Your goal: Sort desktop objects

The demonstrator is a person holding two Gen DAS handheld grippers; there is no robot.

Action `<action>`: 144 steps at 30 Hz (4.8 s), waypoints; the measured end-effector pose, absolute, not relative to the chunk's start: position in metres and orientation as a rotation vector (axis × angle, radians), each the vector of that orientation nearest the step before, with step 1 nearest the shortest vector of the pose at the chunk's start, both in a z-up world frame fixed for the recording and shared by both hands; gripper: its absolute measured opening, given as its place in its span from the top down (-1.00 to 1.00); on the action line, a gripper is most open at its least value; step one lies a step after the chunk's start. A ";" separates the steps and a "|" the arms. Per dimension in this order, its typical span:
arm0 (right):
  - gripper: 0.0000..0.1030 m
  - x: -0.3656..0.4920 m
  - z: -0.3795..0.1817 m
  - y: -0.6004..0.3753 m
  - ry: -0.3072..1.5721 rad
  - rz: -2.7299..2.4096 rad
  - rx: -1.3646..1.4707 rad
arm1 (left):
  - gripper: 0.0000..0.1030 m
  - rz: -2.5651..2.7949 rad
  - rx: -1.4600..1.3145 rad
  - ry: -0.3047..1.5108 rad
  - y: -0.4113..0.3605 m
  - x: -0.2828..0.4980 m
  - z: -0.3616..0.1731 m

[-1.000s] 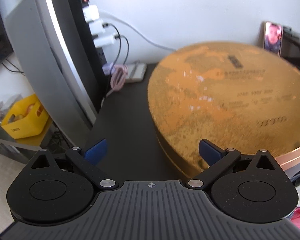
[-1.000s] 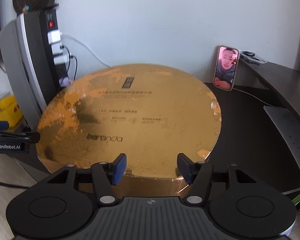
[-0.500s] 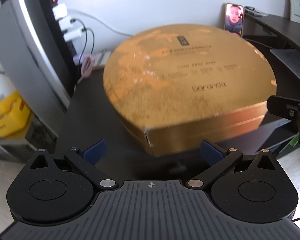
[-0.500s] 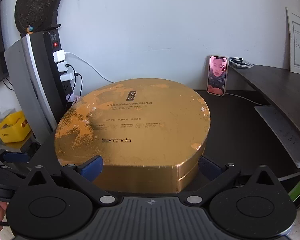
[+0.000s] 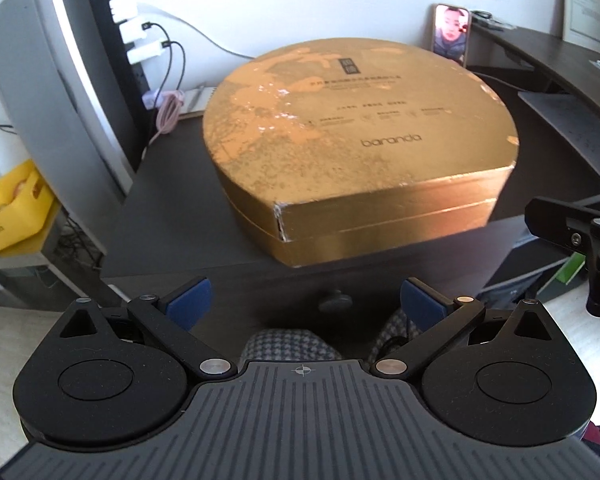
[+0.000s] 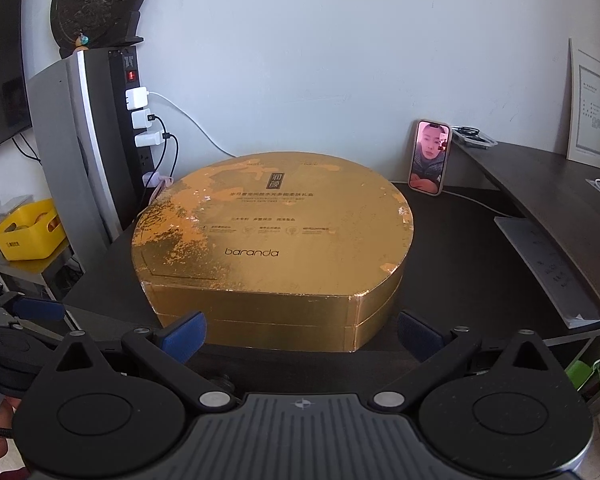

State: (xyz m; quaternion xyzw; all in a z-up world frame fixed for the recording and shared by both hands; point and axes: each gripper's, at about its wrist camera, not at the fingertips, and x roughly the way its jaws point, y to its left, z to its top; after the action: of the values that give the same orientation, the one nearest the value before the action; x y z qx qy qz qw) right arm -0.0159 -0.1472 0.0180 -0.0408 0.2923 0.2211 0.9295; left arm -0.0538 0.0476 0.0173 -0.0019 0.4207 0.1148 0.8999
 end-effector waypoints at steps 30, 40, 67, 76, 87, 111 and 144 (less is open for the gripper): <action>-0.99 -0.014 0.005 -0.149 0.668 0.384 -0.093 | -1.00 0.175 0.027 0.944 0.036 -0.049 0.007; -0.99 -0.010 0.002 -0.148 0.683 0.387 -0.104 | -1.00 0.169 0.026 0.952 0.036 -0.047 0.004; -0.99 -0.006 -0.002 -0.148 0.702 0.395 -0.118 | -1.00 0.160 0.026 0.979 0.036 -0.043 -0.002; -0.99 -0.007 -0.003 -0.147 0.704 0.398 -0.124 | -1.00 0.161 0.028 0.980 0.035 -0.044 -0.003; -0.99 -0.006 -0.003 -0.146 0.708 0.399 -0.131 | -1.00 0.158 0.032 0.982 0.034 -0.044 -0.002; -0.99 0.000 -0.009 -0.139 0.733 0.403 -0.150 | -1.00 0.157 0.030 1.003 0.038 -0.038 -0.007; -0.99 -0.001 -0.009 -0.136 0.732 0.400 -0.163 | -1.00 0.147 0.025 1.008 0.039 -0.037 -0.009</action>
State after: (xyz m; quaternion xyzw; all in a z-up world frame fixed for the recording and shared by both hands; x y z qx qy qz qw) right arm -0.0007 -0.1363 -0.0094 -0.0792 0.3552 0.1941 0.9110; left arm -0.0372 0.0387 -0.0092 0.0119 0.4824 0.0704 0.8730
